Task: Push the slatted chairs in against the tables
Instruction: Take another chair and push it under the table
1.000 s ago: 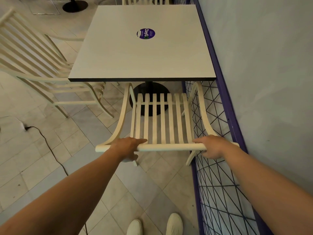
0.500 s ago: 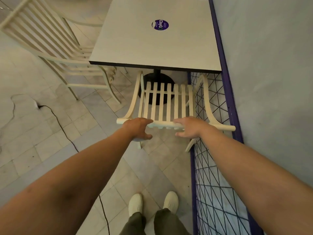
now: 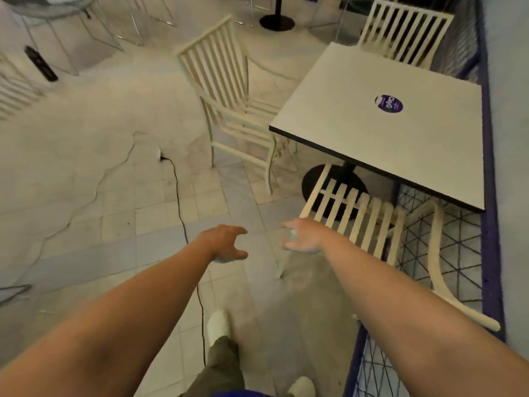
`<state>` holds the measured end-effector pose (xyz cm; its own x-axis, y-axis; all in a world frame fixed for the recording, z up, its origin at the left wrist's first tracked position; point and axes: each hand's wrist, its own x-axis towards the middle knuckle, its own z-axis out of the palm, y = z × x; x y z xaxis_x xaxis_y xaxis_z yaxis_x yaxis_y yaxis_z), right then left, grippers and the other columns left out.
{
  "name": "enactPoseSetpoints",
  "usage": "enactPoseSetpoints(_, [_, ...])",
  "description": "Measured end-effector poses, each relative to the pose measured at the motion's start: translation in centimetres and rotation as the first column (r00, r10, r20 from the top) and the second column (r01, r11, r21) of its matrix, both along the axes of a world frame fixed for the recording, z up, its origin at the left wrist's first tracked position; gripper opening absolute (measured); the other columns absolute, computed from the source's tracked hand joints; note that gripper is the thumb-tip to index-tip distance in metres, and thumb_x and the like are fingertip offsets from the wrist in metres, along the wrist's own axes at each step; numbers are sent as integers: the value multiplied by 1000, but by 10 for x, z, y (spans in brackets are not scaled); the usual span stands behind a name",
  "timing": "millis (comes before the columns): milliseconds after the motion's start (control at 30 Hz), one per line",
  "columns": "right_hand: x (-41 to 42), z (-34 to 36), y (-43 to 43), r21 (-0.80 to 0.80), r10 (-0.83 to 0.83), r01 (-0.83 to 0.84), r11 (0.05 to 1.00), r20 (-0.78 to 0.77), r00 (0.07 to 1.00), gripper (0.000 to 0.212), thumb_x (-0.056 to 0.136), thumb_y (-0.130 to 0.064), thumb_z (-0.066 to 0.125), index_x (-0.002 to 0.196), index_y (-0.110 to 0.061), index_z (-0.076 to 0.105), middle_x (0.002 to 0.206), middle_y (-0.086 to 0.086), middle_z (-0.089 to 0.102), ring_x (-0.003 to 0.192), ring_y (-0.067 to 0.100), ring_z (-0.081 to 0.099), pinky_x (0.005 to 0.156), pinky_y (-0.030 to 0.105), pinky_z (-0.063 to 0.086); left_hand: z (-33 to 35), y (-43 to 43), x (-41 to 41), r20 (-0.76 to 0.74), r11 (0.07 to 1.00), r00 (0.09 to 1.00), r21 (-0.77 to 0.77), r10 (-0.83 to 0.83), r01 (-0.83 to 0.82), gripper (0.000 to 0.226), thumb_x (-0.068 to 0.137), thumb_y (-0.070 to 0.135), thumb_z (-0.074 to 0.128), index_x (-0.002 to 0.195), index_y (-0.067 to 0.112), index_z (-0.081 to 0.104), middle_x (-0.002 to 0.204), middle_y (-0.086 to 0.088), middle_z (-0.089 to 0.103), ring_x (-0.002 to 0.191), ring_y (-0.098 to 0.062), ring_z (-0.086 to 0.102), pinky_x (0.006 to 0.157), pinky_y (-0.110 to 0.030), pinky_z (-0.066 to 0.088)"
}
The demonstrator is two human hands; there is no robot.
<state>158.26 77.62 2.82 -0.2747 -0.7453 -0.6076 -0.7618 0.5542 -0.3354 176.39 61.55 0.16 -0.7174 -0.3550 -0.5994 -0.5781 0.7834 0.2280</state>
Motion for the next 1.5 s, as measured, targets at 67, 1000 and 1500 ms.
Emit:
enactPoseSetpoints(67, [5,-3,-34,11,7,-7,1000,14,1000,68,95,-44,58,154,-20,32,157,8,37,139,28,40,109,34,37,-1,-30,7,-14,999,999,29,35,-35,77,90,59,61,155,35,29,158,-1,38,142,-26,38,113,-44,37])
enactPoseSetpoints(1000, [-152,-44,-419,1,-66,66,998,99,993,80,89,-55,61,154,-19,31,156,6,38,140,24,39,112,37,35,4,-404,-156,12,982,987,98,160,-161,71,90,54,64,152,32,37,152,0,45,137,-23,44,111,-40,39])
enactPoseSetpoints(1500, [-285,-23,-640,-42,-199,206,978,124,972,76,89,-53,61,151,-18,35,151,5,44,135,24,44,104,33,39,36,-630,-311,-62,999,998,28,-13,15,70,93,53,61,153,29,36,156,0,42,141,-21,38,112,-37,35])
